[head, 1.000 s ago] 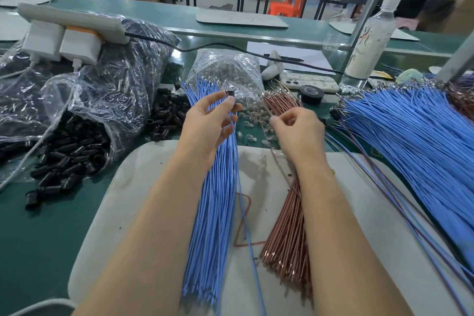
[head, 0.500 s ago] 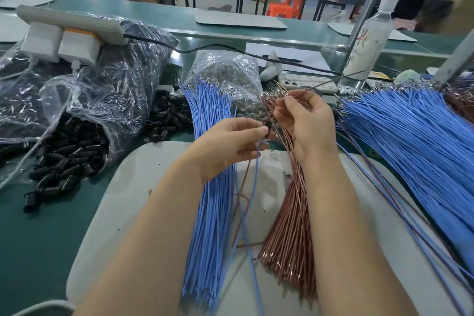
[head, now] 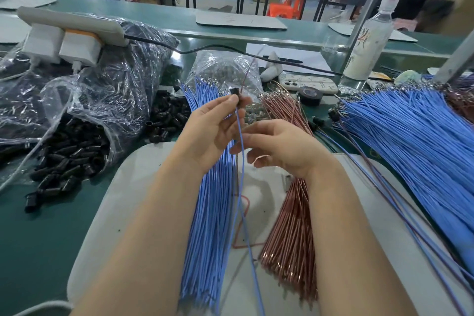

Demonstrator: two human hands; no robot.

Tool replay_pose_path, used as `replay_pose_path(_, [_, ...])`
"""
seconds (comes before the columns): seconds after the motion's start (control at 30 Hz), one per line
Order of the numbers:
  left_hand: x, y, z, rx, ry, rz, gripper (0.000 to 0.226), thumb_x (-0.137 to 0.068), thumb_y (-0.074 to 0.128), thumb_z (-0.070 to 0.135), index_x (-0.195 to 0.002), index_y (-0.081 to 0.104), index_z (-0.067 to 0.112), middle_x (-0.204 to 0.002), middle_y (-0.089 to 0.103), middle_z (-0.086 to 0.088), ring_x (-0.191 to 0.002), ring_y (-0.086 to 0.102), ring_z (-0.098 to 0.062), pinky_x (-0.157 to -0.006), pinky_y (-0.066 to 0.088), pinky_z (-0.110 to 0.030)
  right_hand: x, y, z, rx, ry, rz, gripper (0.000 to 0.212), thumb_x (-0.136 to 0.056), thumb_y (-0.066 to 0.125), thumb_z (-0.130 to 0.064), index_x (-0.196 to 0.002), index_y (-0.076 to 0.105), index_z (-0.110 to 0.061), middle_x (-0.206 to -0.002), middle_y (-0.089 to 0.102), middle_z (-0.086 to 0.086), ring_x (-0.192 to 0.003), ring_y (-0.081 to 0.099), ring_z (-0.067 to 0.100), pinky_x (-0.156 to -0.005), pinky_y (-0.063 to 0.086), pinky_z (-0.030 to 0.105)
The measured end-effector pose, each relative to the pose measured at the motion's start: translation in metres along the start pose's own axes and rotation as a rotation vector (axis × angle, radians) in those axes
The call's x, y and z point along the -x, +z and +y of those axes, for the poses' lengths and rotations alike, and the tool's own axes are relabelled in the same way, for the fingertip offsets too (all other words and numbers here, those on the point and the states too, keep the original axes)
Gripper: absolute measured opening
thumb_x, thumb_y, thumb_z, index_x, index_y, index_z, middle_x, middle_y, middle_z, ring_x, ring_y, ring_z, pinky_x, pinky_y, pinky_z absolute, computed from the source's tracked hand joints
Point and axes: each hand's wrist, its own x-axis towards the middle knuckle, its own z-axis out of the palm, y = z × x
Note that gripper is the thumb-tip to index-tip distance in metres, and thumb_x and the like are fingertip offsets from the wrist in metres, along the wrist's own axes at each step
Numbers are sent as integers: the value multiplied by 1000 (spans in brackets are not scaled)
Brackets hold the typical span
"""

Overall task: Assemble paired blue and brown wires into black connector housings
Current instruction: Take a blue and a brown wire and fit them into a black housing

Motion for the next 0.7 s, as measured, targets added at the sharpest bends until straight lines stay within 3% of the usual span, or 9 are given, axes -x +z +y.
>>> replay_pose_path(0.13, [0, 1, 0, 72, -31, -13, 16, -93, 52, 12, -97, 66, 4, -89, 71, -2, -66, 62, -4, -61, 52, -14, -7, 7, 1, 266, -72, 192, 10, -89, 66, -16, -92, 58, -11, -67, 62, -2, -53, 53, 8, -51, 44, 20])
replay_pose_path(0.27, [1, 2, 1, 128, -49, -21, 17, -93, 52, 11, -100, 64, 2, -93, 71, -3, -67, 63, -4, -61, 52, -14, -9, 9, 4, 466, -79, 132, 11, -91, 64, -22, -89, 65, -11, -49, 56, -12, -43, 45, 2, -51, 40, 18])
replay_pose_path(0.37, [-1, 4, -2, 16, 23, 64, 8, -93, 53, 6, -94, 60, 8, -92, 68, -5, -67, 63, -6, -64, 54, -17, -10, 7, 4, 287, -207, 340, 20, -93, 60, -17, -77, 65, -7, -55, 61, -5, -44, 52, 3, -48, 44, 18])
replay_pose_path(0.47, [-2, 3, -10, -481, 178, 190, 9, -91, 60, 12, -90, 60, 21, -84, 63, 4, -73, 60, -5, -72, 50, -18, -9, -3, 1, -64, -314, 630, 19, -95, 56, -14, -79, 65, -13, -63, 67, -2, -52, 60, 4, -51, 49, 16])
replay_pose_path(0.57, [-1, 1, -13, -786, 322, 160, 13, -90, 63, 16, -87, 59, 28, -80, 62, 10, -69, 57, 6, -74, 46, -12, -8, -7, -2, -292, -378, 692, 17, -97, 52, -12, -85, 65, -11, -69, 66, -1, -59, 62, 5, -57, 52, 17])
replay_pose_path(0.7, [-1, 1, -16, -984, 424, 137, 15, -90, 61, 12, -91, 57, 26, -78, 60, 17, -70, 55, 12, -69, 42, -4, -9, -1, -5, -318, -475, 761, 18, -97, 52, -13, -84, 63, -15, -70, 64, -5, -65, 61, 6, -62, 53, 18])
